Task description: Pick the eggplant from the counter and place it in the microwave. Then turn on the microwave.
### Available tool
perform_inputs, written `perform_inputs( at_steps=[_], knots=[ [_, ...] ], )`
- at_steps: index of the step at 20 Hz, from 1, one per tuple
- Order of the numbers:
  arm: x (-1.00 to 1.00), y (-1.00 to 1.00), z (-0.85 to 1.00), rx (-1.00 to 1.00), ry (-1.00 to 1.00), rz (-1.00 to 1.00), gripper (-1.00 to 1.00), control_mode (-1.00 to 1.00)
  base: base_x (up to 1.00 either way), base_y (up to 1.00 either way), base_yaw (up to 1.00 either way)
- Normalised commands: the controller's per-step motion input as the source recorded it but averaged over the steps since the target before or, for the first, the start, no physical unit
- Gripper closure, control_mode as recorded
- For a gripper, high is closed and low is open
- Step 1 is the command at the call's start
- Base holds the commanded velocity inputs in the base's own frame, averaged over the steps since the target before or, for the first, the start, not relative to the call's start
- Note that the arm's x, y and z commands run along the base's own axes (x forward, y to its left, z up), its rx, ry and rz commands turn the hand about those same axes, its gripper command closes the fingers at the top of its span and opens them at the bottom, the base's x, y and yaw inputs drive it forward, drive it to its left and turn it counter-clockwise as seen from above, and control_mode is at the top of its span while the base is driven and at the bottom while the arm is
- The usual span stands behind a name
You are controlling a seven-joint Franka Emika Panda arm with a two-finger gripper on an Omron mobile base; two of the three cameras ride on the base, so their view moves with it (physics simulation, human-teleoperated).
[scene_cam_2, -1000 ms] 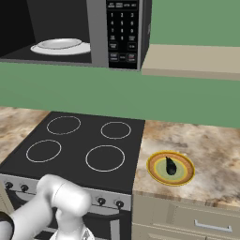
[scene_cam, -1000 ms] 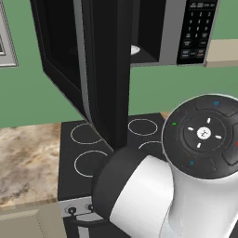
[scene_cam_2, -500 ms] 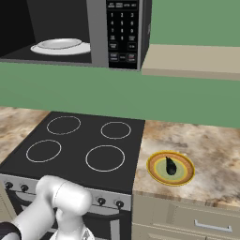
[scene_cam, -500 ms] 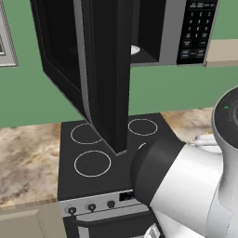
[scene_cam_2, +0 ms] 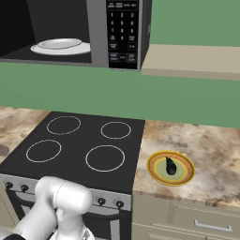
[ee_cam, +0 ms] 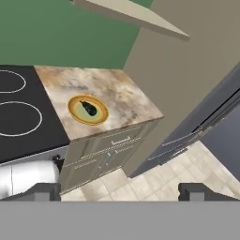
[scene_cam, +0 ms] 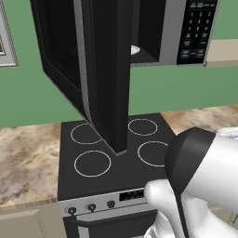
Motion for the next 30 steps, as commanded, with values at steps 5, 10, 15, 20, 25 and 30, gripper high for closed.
perform_inputs(
  at_steps=[5, 10, 15, 20, 25, 30],
  knots=[
    [0.26, -0.41, -0.08, 0.0, 0.11, 0.04, -1.0, -1.0, 0.0, 0.0, 0.0],
    [0.24, -0.43, -0.07, 0.01, 0.1, 0.05, -1.0, -1.0, 0.0, 0.0, 0.0],
    [0.27, -0.42, -0.08, 0.03, 0.1, 0.06, -1.0, -1.0, 0.0, 0.0, 0.0],
    [0.24, -0.4, -0.08, 0.07, 0.07, 0.1, -1.0, -1.0, 0.0, 0.0, 0.0],
    [0.24, -0.38, -0.11, 0.1, 0.09, 0.13, -1.0, -1.0, 0.0, 0.0, 0.0],
    [0.26, -0.29, -0.18, 0.12, 0.1, 0.17, -1.0, -1.0, 0.0, 0.0, 0.0]
  ],
)
